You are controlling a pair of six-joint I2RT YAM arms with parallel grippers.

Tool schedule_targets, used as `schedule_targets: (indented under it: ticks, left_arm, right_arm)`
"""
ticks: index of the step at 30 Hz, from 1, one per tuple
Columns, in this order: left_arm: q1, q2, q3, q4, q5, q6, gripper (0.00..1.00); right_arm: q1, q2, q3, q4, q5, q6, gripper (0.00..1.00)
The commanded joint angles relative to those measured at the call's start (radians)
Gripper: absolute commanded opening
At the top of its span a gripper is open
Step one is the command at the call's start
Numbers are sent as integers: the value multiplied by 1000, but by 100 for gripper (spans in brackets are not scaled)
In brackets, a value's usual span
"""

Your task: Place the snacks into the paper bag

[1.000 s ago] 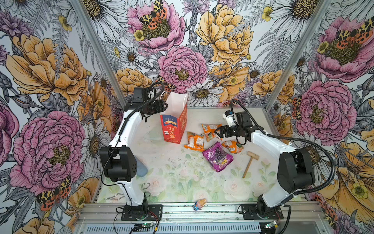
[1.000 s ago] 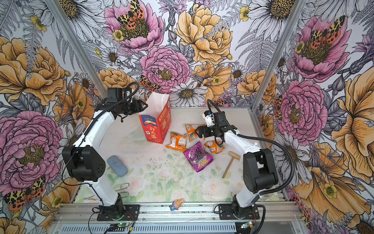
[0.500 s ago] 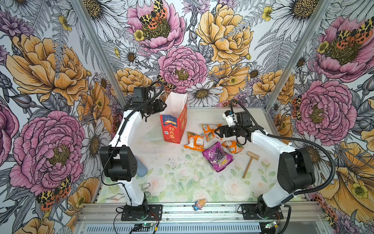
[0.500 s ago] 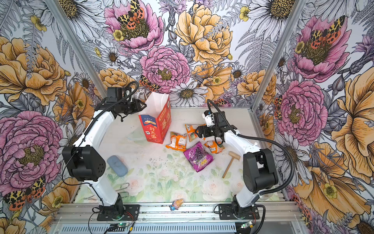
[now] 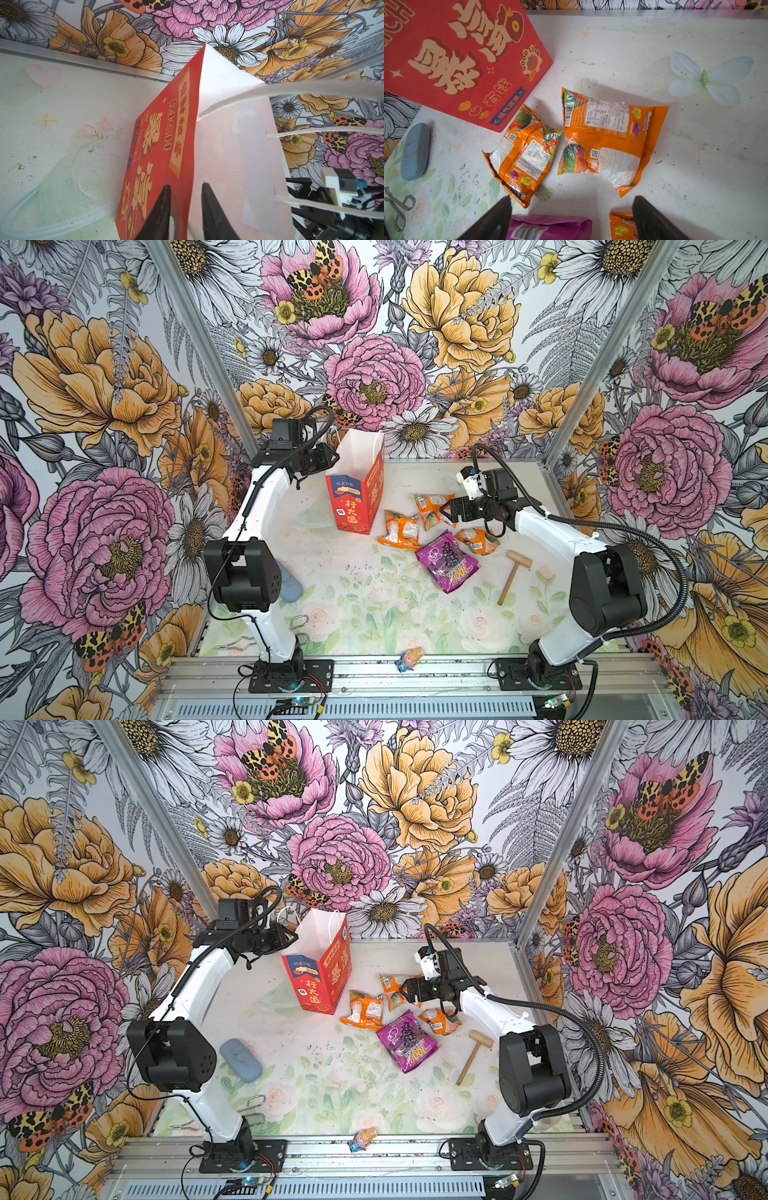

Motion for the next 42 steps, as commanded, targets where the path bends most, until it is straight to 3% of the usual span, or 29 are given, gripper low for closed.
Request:
schedule_targets:
  ticks: [1,10,16,37,42]
  left_arm:
    - [12,14,29,6,32,-19,27]
    - [13,14,29,6,49,-34,21]
    - [12,14,32,6,78,-41,6]
    - [10,34,17,7,78,-64,0]
    - [5,0,13,7,77,-78,0]
  right_arm:
    - [13,19,32,4,-6,-17,93]
    - [67,55,58,7,-79,-48,93]
    - [114,98,100,8,-108,-54,93]
    - [220,191,161,80,-179,-41,93]
    - [235,215,144,196,-265,23,92]
